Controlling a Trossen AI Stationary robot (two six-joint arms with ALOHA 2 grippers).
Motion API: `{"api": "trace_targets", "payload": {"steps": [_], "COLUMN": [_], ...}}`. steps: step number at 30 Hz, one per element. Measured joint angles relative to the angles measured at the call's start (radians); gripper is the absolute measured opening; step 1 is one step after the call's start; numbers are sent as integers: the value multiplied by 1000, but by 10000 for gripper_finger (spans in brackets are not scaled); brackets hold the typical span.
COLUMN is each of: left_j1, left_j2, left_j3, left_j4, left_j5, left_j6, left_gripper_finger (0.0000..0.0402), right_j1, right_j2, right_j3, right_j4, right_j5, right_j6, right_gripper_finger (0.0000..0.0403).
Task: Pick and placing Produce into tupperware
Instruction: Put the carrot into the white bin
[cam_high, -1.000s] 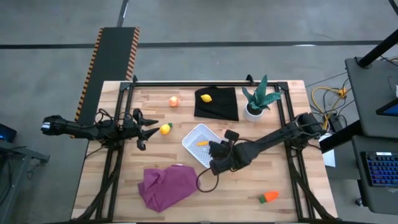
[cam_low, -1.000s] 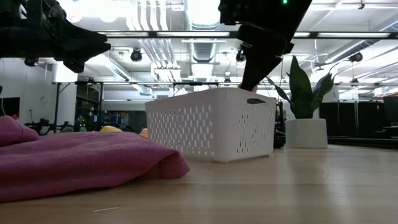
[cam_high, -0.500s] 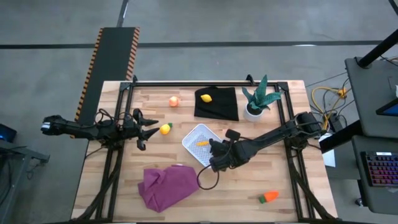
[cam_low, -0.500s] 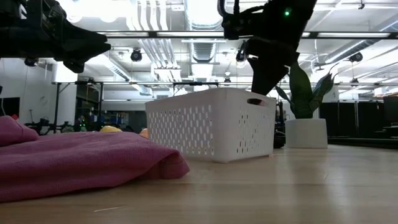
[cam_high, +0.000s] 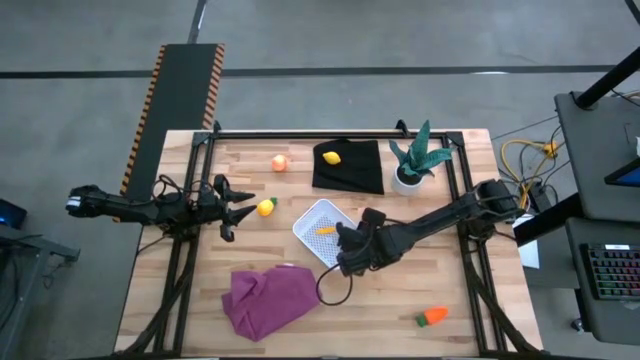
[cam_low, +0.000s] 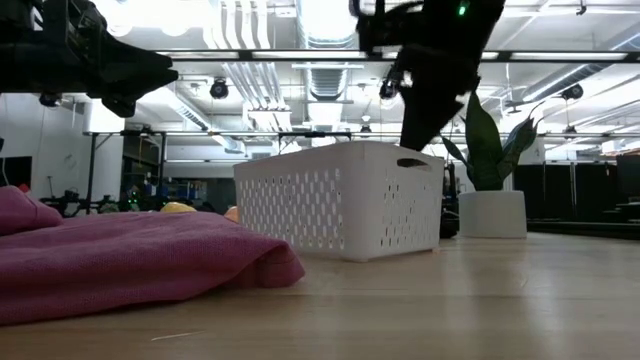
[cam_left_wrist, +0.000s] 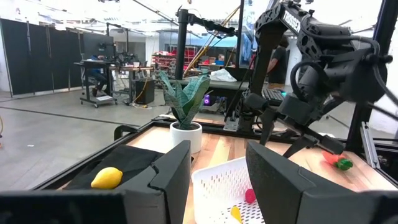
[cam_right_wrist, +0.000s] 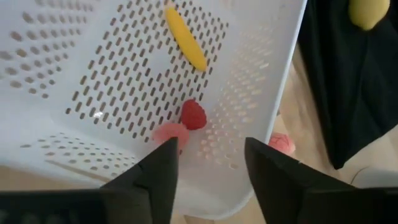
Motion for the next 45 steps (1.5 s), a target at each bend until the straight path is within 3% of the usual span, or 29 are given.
{"api": "trace_targets", "payload": {"steps": [7, 14, 19, 25, 33, 45], "left_j1": [0, 0, 0, 0, 0, 0], "left_j2": [0, 4, 25, 51, 55, 59], "left_j3": [0, 0, -1, -2, -2, -1], "left_j4": [0, -2, -3, -1, 7, 106], "left_j5": [0, 0, 0, 0, -2, -27], "left_j6": [-1, -2, -3, -2, -2, -4], "left_gripper_finger": [142, 142, 142, 142, 142, 142], "right_j1": [174, 460, 574, 629, 732, 840], "right_j2": [-197, -499, -607, -630, -607, -476], "right_j3": [-44, -231, -331, -386, -470, -483], "right_j4": [24, 222, 237, 184, 159, 166], "right_j5": [84, 149, 131, -33, -206, -221], "right_j6": [12, 21, 48, 50, 263, 367], "right_gripper_finger": [218, 253, 303, 357, 337, 327]}}
